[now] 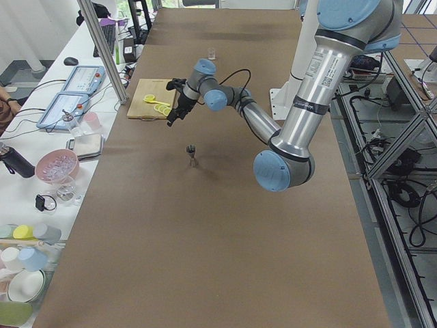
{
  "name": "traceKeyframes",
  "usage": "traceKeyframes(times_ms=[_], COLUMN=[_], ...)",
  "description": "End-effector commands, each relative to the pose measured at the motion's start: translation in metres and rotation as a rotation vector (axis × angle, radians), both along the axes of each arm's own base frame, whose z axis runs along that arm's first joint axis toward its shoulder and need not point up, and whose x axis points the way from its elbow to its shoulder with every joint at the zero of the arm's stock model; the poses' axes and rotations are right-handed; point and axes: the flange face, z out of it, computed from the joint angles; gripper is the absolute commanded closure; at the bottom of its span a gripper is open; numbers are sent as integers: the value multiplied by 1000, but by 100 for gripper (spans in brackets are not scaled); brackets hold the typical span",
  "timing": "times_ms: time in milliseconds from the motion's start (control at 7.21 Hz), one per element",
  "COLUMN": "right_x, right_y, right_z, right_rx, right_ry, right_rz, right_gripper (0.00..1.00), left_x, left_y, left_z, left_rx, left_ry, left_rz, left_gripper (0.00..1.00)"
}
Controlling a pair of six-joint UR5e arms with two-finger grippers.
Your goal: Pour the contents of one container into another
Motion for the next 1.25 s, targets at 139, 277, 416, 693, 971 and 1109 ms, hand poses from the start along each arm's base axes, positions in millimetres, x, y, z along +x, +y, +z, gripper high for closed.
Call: traceKeyframes(times_ms=[139, 277, 416, 693, 971, 1109], right_x=[-31, -32, -32, -32, -32, -32], right_y=[-22, -29, -27, -24, -22, -23], right_z=[-14, -17, -11, -9, -8, -9], right_rx=[65, 68, 57, 57, 54, 58], right_ry=[11, 7, 5, 4, 3, 4], right_rz=[-65, -65, -66, -70, -68, -72], right_gripper=[0, 0, 0, 0, 0, 0], left_x=[-120, -148, -179, -232, -267, -293], left_y=[-70, -68, -74, -55, -44, -20], left_z=[54, 77, 107, 179, 215, 249], left_rx=[-163, -236, -311, -456, -532, -599], left_ry=[115, 154, 182, 241, 260, 309], left_rz=[-77, -70, -88, -112, -159, -174], left_gripper=[1, 1, 1, 1, 1, 1])
